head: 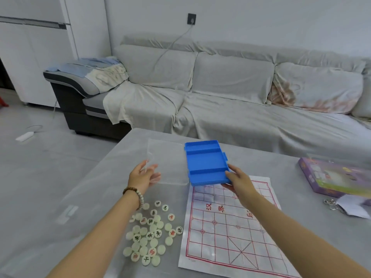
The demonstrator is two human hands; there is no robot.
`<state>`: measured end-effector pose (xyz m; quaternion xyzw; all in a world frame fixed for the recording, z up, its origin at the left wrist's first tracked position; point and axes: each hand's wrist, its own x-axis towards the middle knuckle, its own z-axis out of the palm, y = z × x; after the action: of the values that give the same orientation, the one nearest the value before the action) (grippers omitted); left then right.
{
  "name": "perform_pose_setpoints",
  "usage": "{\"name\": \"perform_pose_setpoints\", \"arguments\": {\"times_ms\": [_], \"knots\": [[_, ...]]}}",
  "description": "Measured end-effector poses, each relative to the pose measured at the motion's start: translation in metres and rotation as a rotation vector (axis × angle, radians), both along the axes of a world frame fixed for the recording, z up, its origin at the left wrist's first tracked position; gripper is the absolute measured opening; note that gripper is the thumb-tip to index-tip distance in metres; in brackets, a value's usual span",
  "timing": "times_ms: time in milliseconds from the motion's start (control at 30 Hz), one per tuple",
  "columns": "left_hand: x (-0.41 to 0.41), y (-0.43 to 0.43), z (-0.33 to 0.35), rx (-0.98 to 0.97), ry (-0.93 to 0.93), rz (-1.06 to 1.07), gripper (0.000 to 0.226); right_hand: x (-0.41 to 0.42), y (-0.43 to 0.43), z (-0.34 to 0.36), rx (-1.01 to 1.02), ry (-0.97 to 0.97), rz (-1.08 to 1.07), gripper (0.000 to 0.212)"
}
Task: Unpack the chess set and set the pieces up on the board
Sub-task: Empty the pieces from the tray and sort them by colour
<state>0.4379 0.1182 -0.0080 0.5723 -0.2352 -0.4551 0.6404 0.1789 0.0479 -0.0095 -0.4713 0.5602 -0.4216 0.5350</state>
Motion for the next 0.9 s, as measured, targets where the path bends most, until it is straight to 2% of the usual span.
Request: {"name": "perform_pose_setpoints", "arguments": {"times_ms": [133,367,467,533,600,700,767,833,900], "knots": [[-0.094,-0.005,0.015,0.0,-0.008,-0.265,0.042,-0.115,0.022,0.014,0.018,0.005,-0.114,0.038],[-0.29,0.005,-0.004,0.047,0.092,-0.553,0.03,-0.31,0.101,0.007,0.077,0.032,-0.418,0.041],[-0.351,0.012,-0.014,0.089,0.077,-0.67,0.032,-0.377,0.135,0.007,0.141,-0.073,-0.457,0.053],[-0.376,0.012,-0.017,0.102,0.05,-0.743,0.037,-0.408,0.157,0.011,0.168,-0.216,-0.426,0.041],[-0.392,0.009,-0.019,0.114,0.02,-0.79,0.038,-0.433,0.171,0.013,0.18,-0.253,-0.387,0.034],[-0.411,0.001,-0.017,0.131,-0.052,-0.841,0.037,-0.457,0.179,0.013,0.248,-0.18,-0.335,0.043],[-0.419,-0.006,-0.016,0.16,-0.056,-0.809,0.036,-0.464,0.179,0.009,0.318,-0.116,-0.286,0.04],[-0.425,-0.016,-0.019,0.217,-0.006,-0.701,0.041,-0.463,0.176,0.003,0.396,0.007,-0.201,0.036],[-0.431,-0.025,-0.023,0.248,0.117,-0.623,0.05,-0.455,0.173,-0.004,0.44,0.21,-0.106,0.033]]}}
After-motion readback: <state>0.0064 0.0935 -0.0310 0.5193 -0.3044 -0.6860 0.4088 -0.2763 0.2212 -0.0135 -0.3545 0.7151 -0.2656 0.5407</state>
